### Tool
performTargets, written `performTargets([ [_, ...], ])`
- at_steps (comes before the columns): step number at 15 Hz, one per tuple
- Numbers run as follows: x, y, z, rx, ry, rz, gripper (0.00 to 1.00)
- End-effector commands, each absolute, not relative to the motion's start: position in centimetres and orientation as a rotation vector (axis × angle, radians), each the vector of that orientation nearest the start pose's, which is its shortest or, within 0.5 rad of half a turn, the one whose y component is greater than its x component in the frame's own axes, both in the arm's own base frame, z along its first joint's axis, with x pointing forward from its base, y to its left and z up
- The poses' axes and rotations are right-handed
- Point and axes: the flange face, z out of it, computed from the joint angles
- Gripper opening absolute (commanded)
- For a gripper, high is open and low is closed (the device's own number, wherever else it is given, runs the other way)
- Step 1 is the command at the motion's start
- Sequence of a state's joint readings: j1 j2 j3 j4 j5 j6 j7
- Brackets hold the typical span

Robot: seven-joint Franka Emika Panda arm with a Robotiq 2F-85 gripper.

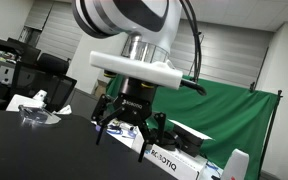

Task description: Move the white bottle to the right

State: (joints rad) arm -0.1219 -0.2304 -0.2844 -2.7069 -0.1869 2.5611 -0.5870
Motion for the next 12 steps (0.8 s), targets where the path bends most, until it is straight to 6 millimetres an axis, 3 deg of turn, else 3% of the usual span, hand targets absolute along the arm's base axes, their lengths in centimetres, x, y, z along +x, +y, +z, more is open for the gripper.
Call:
performTargets([
  [1,37.7,-15.5,30.2,-3.187,-0.526,-0.080,1.00],
  [12,38.0,-16.0,22.6,-3.132,-0.500,-0.026,1.00],
])
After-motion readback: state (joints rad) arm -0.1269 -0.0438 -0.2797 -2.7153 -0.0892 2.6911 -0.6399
